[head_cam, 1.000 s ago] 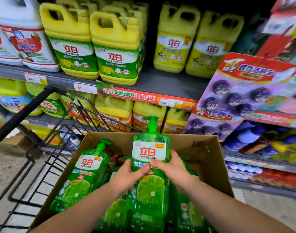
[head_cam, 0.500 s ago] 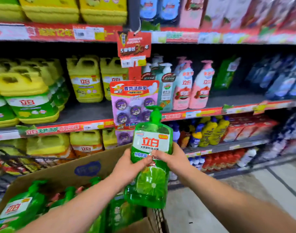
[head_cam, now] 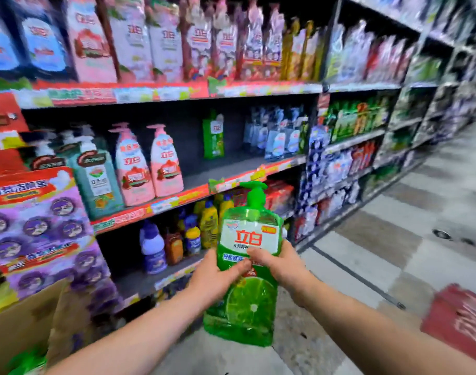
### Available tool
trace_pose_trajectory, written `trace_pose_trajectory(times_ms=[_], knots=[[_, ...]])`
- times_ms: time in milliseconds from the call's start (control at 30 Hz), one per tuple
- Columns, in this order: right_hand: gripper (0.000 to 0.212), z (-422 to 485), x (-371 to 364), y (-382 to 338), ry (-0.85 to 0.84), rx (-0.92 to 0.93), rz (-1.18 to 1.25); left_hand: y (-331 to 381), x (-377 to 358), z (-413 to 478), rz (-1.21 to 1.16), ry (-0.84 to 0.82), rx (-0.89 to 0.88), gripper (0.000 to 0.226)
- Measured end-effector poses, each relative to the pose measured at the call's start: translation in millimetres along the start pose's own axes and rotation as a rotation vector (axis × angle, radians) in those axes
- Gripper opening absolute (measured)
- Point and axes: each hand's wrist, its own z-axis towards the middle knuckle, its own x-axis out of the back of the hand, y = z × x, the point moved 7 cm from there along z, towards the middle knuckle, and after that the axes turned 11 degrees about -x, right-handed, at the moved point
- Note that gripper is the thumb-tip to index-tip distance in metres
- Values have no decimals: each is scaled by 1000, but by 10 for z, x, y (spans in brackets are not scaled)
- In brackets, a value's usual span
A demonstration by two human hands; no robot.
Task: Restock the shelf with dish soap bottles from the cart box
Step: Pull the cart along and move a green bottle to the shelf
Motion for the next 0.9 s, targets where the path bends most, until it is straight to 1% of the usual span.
trace_pose_trajectory(times_ms=[100,133,200,267,333,367,467,533,633,733,833,900], knots=[[27,60,428,-5,54,20,66,201,-388,205,-35,-73,-63,40],[25,85,547,-15,69,25,78,238,-502,277,-38,-92,-72,38],[27,135,756,-31,116,23,82,274,-699,422,-28,-126,-75,39],[33,216,954,-56,157,19,93,286,-904,592,-12,-159,-77,50],[25,346,1121,-76,162,33,90,292,-1075,761,14,-186,-72,58],[24,435,1196,-92,169,29,80,287,-1169,867,0,-201,-68,60],[22,774,1385,-170,184,15,65,272,-1415,1240,-27,-241,-77,59],[21,1059,1463,-239,186,9,63,254,-1512,1554,-20,-244,-85,59],[35,1576,1530,-410,203,-8,68,215,-1616,2114,-53,-270,-104,56],[20,2118,1496,-669,161,12,48,195,-1615,2685,-63,-283,-109,56],[21,2598,1396,-946,167,37,13,171,-1508,3252,-51,-238,-123,63],[14,2909,1326,-1069,147,45,26,143,-1421,3587,-17,-207,-127,63]])
